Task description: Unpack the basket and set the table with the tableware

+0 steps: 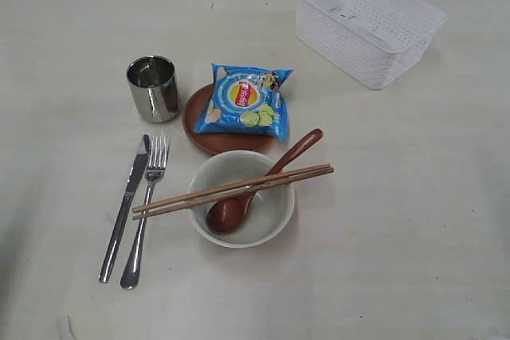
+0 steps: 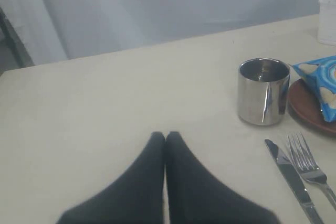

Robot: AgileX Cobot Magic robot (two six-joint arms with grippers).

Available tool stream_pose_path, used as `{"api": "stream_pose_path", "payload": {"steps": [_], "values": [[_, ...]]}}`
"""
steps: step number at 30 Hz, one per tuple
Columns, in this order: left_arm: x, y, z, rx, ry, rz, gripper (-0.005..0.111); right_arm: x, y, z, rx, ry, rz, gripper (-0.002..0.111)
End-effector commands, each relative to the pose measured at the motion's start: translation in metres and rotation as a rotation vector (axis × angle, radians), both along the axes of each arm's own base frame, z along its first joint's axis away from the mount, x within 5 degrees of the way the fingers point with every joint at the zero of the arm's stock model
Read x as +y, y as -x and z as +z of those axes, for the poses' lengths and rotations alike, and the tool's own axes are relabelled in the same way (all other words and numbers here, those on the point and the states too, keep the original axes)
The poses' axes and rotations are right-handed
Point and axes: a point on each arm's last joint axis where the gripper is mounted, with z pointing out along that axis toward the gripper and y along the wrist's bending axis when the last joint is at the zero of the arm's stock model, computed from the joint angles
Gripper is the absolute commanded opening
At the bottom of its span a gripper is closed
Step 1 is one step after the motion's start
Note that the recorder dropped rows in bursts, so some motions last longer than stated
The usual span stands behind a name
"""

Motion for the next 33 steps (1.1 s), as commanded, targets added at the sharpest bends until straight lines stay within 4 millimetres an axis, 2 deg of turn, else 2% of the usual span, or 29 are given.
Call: {"api": "stream_pose_path", "payload": {"steps": [1,15,25,33], "values": [[0.000,0.000,-0.001,0.001,0.005,0.000,0.000,0.000,0.000,-0.002,-0.010,0.087,-0.016,0.000],[0.000,0.000,-0.001,0.001,0.005,0.000,0.000,-0.001,0.000,-0.023,0.175,0.318,-0.011,0.000],[0.000,0.000,-0.001,0.001,0.005,0.000,0.000,-0.005,0.001,-0.032,0.282,0.359,-0.063,0.000],[0.000,0.000,-0.001,0.001,0.005,0.000,0.000,-0.006,0.001,-0.034,0.303,0.395,-0.077,0.000]]}}
